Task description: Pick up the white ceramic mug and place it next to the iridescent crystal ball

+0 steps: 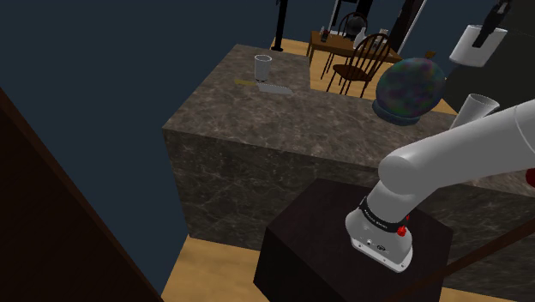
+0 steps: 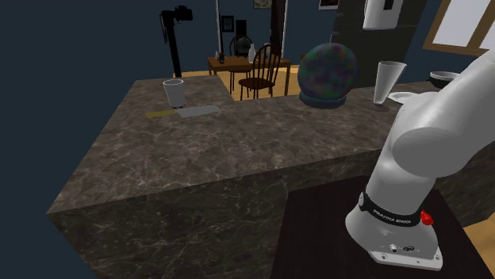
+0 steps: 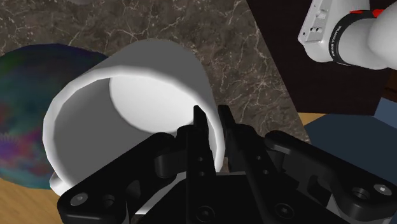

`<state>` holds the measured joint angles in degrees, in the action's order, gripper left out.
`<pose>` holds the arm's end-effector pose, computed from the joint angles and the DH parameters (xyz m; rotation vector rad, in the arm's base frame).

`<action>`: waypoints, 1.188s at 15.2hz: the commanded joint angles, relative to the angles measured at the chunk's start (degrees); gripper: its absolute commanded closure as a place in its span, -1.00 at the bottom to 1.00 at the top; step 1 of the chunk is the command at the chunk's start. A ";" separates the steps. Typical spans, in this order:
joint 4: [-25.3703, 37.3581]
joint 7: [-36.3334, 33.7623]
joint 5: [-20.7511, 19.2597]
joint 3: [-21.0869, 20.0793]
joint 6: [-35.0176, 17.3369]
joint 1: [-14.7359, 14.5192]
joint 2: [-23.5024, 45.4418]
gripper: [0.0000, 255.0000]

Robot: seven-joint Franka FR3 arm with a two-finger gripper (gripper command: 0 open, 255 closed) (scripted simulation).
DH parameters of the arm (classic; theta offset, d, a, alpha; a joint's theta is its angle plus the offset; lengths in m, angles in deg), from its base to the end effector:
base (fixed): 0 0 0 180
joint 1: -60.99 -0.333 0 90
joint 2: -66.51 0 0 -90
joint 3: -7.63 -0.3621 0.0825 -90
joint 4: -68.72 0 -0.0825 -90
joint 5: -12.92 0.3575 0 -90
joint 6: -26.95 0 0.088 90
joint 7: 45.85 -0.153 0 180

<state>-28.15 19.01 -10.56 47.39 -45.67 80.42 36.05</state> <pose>0.0244 -0.3809 0.6992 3.1247 0.0785 -0.0975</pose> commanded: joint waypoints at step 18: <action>2.33 15.19 -2.06 18.74 -8.70 -2.25 4.96 1.00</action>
<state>-24.72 34.52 -12.31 66.43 -53.69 77.83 41.53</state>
